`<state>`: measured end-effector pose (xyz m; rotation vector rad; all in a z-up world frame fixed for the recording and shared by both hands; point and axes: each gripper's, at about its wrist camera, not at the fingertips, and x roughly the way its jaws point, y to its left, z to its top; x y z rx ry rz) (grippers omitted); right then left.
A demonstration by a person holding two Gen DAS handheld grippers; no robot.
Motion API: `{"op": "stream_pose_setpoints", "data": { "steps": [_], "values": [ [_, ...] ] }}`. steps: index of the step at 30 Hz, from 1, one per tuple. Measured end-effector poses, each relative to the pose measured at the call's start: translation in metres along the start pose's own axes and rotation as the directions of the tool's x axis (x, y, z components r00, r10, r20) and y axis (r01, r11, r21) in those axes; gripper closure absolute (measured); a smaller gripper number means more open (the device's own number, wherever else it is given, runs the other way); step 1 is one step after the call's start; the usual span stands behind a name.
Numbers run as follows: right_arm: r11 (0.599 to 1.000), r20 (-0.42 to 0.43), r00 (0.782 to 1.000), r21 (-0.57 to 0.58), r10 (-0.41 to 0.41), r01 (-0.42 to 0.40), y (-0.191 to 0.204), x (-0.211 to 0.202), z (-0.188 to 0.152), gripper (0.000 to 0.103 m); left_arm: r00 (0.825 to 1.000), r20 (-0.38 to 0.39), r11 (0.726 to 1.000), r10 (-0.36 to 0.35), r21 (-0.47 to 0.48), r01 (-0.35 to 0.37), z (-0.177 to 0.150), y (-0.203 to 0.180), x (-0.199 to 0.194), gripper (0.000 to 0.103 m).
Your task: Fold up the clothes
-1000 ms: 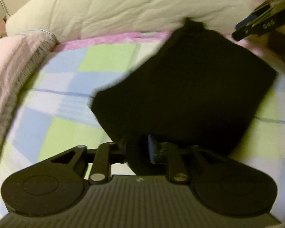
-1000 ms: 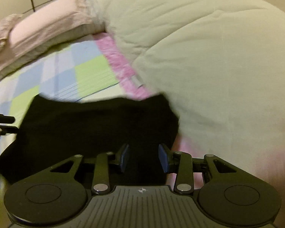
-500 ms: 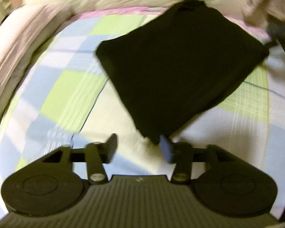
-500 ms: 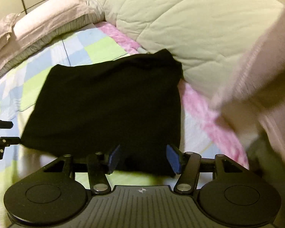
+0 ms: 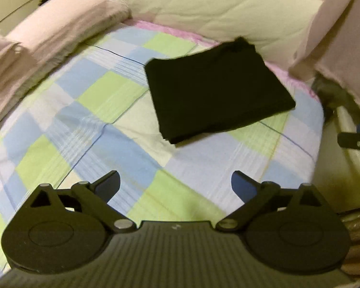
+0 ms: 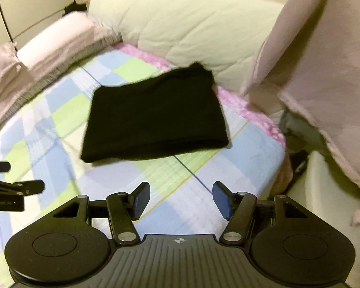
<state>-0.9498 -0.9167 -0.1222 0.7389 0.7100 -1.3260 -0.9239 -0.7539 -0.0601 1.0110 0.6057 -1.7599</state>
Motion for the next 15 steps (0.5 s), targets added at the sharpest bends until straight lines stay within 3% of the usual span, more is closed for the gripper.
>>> {"op": "stream_pose_setpoints", "data": {
  "steps": [7, 15],
  "values": [
    [0.999, 0.050, 0.998, 0.018, -0.035, 0.034, 0.031, -0.083, -0.019, 0.041, 0.998, 0.063, 0.998, -0.009, -0.061, 0.013, -0.020, 0.006, -0.077, 0.006],
    [1.000, 0.061, 0.998, -0.016, -0.022, 0.023, 0.055, -0.124, -0.022, 0.040, 0.995, 0.094, 0.994, -0.013, -0.106, 0.023, -0.024, 0.008, -0.126, 0.006]
  ]
}}
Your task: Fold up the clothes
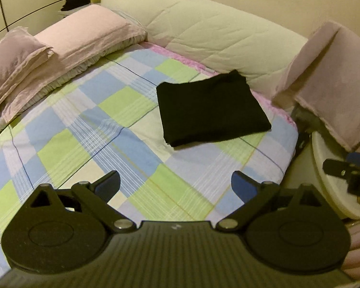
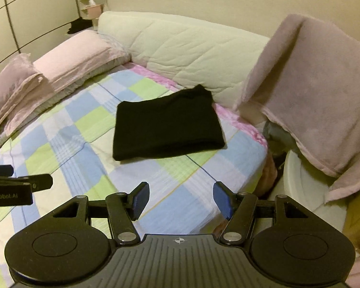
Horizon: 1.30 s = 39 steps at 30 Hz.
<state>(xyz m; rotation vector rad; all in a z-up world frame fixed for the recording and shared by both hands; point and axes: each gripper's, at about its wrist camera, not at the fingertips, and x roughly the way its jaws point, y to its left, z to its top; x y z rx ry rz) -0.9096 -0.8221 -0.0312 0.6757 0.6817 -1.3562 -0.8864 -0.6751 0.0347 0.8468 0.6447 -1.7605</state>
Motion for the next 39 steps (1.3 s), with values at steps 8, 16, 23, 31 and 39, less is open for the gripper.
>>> {"op": "stream_pose_setpoints", "data": {
  "steps": [8, 16, 23, 31, 39],
  "values": [
    [0.999, -0.007, 1.000, -0.051, 0.017, -0.017, 0.003, -0.007, 0.008, 0.040, 1.000, -0.008, 1.000, 0.014, -0.026, -0.014, 0.000, -0.012, -0.005, 0.006],
    [0.999, -0.024, 0.999, -0.046, 0.028, -0.029, -0.018, -0.001, 0.012, 0.040, 0.998, -0.053, 0.999, 0.026, -0.018, -0.027, -0.007, -0.034, 0.014, 0.006],
    [0.999, -0.052, 0.998, -0.029, 0.033, -0.035, -0.036, 0.011, 0.011, 0.040, 0.996, -0.081, 0.999, 0.032, -0.011, -0.033, -0.008, -0.048, 0.027, 0.006],
    [0.998, -0.062, 0.997, -0.040, 0.036, -0.038, -0.045, 0.020, 0.019, 0.040, 0.996, -0.077, 0.999, 0.049, -0.015, -0.050, -0.001, -0.055, 0.034, 0.006],
    [0.997, -0.066, 0.996, -0.060, 0.052, -0.056, -0.041, 0.033, 0.031, 0.040, 0.992, -0.091, 0.996, 0.093, -0.010, -0.094, 0.002, -0.057, 0.045, 0.006]
  ]
}}
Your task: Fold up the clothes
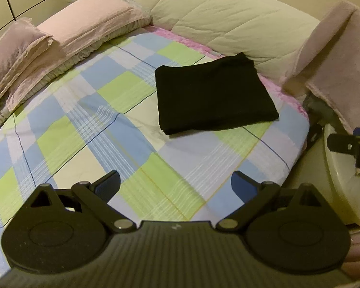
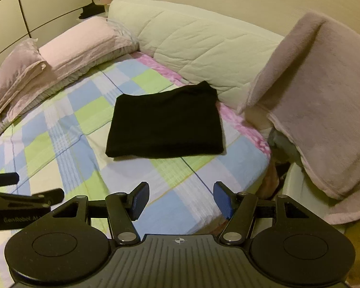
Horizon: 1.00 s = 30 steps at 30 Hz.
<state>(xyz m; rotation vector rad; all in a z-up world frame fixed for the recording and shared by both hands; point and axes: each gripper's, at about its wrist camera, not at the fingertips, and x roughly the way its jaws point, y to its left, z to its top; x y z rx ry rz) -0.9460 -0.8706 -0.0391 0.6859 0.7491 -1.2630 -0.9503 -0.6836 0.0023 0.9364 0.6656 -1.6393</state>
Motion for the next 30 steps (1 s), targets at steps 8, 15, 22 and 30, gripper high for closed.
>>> {"op": "stream_pose_setpoints", "data": {
  "steps": [8, 15, 22, 30],
  "values": [
    [1.000, -0.010, 1.000, 0.001, 0.025, -0.025, -0.003, 0.009, 0.003, 0.040, 1.000, -0.019, 1.000, 0.011, -0.007, -0.011, -0.002, -0.008, 0.006, 0.007],
    [0.999, -0.012, 0.999, -0.002, 0.037, -0.037, -0.010, 0.013, 0.005, 0.040, 1.000, -0.023, 1.000, 0.020, -0.020, -0.020, 0.000, -0.016, 0.007, 0.007],
    [0.999, -0.017, 0.999, -0.010, 0.051, -0.051, -0.016, 0.017, 0.008, 0.040, 0.999, -0.016, 0.999, 0.046, -0.002, -0.046, 0.003, -0.024, 0.009, 0.007],
    [0.998, -0.025, 0.998, -0.013, 0.059, -0.060, -0.019, 0.022, 0.009, 0.040, 0.998, -0.026, 0.998, 0.056, -0.009, -0.057, 0.007, -0.028, 0.014, 0.007]
  ]
}}
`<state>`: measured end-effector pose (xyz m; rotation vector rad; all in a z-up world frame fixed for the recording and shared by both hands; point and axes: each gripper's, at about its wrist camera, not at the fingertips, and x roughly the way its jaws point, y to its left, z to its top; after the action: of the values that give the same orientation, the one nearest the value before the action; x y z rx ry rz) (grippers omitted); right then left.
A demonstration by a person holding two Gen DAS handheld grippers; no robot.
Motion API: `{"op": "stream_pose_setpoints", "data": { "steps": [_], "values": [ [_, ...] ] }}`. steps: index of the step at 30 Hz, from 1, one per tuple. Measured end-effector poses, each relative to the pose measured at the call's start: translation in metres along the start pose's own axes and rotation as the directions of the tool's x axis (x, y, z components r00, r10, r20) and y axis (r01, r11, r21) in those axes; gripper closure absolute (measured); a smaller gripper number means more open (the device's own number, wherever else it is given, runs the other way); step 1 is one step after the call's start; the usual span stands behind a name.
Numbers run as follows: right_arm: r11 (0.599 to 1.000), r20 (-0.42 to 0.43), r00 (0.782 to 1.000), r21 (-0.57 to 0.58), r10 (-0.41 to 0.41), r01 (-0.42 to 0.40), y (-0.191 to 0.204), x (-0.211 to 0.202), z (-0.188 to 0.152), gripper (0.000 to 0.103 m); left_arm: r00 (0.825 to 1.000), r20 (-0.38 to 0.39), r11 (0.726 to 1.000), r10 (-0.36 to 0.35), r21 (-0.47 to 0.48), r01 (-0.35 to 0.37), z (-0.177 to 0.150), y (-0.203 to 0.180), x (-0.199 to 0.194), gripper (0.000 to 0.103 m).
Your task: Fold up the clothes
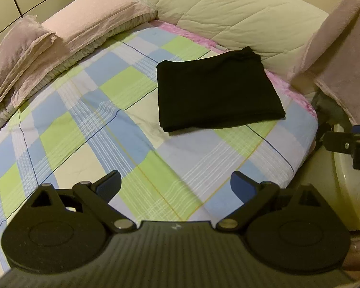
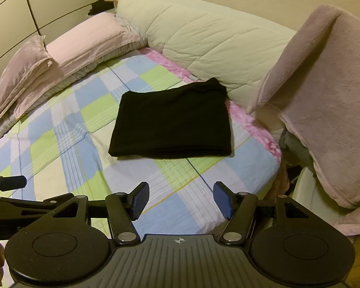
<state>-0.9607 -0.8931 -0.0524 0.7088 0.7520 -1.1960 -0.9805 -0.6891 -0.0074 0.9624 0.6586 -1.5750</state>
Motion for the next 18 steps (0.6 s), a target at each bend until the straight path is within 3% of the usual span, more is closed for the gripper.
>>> {"op": "stream_pose_setpoints", "data": {
  "steps": [18],
  "values": [
    [1.000, -0.019, 1.000, -0.014, 0.007, -0.007, -0.002, 0.013, 0.005, 0.040, 1.000, -0.009, 1.000, 0.007, -0.007, -0.007, 0.003, -0.003, 0.009, 0.007]
  ]
}}
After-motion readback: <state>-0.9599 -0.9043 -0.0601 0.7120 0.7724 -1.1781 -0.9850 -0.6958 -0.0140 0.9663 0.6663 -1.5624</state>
